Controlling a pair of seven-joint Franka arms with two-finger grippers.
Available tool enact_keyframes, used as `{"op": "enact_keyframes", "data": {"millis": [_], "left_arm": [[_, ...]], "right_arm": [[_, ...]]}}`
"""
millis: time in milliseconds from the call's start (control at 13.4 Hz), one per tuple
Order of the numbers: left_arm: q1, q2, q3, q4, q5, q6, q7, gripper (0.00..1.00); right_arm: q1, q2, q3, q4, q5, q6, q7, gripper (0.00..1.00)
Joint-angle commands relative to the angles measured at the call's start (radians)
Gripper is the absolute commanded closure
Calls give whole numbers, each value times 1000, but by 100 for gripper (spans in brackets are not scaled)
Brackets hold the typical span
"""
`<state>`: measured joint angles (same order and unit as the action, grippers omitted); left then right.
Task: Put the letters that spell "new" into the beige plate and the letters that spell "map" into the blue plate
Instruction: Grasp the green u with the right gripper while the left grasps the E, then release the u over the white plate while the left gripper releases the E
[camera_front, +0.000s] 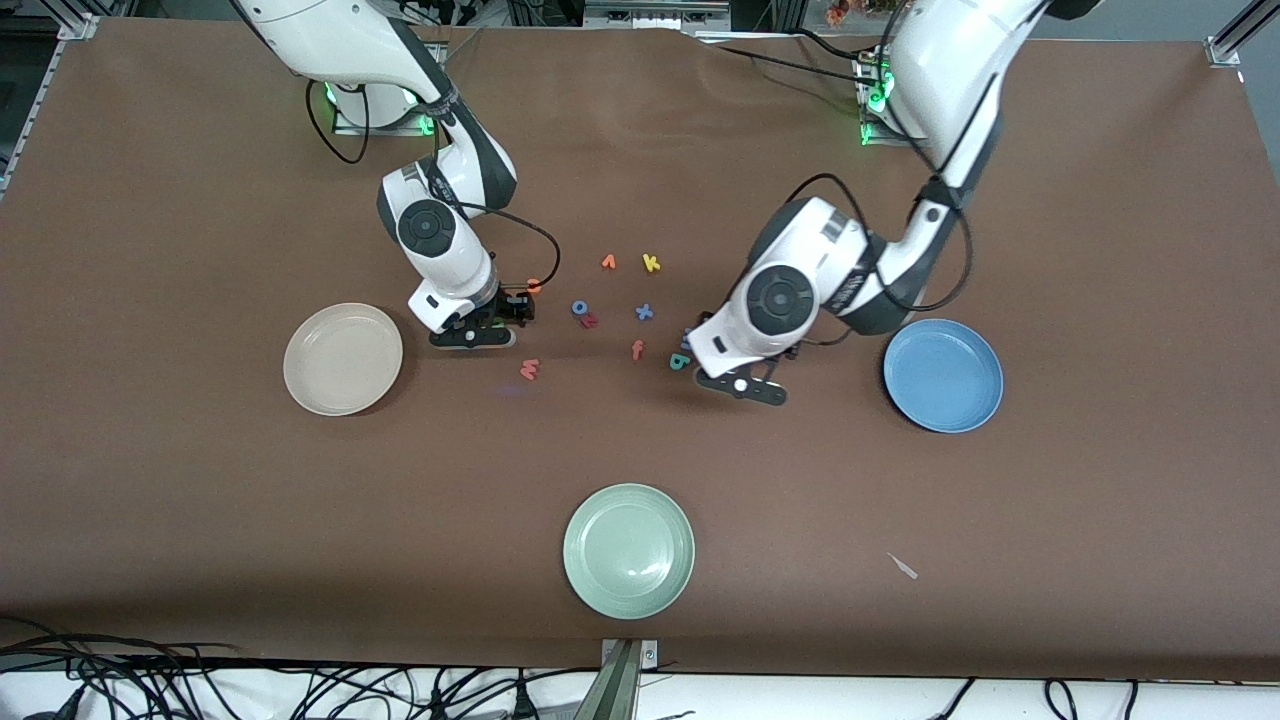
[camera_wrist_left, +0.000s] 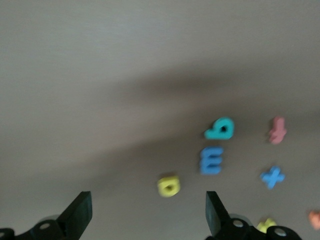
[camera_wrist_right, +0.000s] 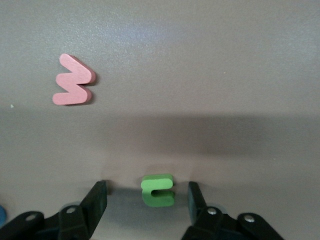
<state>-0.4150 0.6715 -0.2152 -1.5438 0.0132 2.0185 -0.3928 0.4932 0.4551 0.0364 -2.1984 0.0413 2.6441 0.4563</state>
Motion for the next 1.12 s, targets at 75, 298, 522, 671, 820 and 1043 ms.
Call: {"op": "enact_keyframes", "data": {"millis": [75, 298, 522, 671, 820, 1043], "left_arm": [[-43, 56, 8, 21, 24, 54, -78, 0], [-80, 73, 8, -27, 24, 139, -153, 0], [-100, 76, 10, -68, 27, 193, -158, 3], [-100, 83, 10, -87, 60, 233, -156, 11], [-102, 88, 8, -88, 119, 233, -155, 24], [-100, 89, 8, -87, 119, 233, -147, 36]], "right_arm": [[1, 11, -7, 23, 11, -3, -7, 36], [1, 13, -7, 25, 11, -3, -7, 46], [1, 14, -7, 23, 9, -12, -8, 54], [1, 14, -7, 23, 9, -27, -10, 60], [1, 14, -7, 23, 9, -29, -10, 65], [1, 24, -7, 23, 9, -29, -10, 69]]}}
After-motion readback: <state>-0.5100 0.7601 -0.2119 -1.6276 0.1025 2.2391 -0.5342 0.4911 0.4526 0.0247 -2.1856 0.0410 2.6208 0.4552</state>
